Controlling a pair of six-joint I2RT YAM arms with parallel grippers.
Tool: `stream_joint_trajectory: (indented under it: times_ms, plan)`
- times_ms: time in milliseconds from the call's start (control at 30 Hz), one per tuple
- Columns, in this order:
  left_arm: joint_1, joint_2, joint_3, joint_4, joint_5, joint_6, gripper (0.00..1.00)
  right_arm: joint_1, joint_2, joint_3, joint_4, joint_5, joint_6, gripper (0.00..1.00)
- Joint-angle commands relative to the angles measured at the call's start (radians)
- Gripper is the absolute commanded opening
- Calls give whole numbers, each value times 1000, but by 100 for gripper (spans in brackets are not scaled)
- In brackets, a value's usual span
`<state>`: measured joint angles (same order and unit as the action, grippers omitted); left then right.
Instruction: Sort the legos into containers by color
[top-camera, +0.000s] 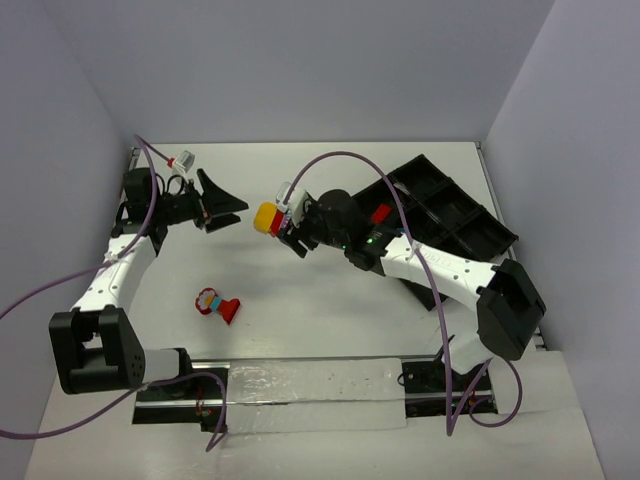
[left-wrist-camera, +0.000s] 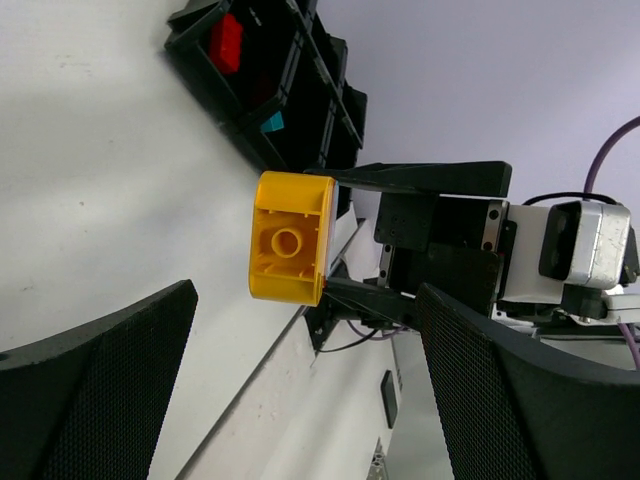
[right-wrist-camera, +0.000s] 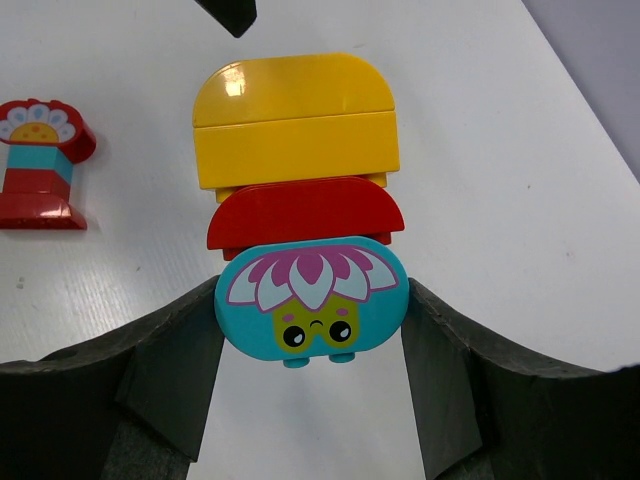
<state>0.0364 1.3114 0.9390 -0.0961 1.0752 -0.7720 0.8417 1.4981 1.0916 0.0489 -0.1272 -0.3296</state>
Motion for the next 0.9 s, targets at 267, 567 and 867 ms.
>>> stream_joint_trajectory:
  times_ms: [267, 567, 867]
  plan:
    - [2, 54, -35, 232, 136, -99, 99, 2, -32, 48, 0, -17, 0, 59]
    - [-20, 61, -36, 248, 131, -105, 99, 12, -7, 89, -12, -26, -7, 59]
    - [-71, 74, -41, 316, 123, -162, 99, 34, 11, 113, -5, -30, -4, 59]
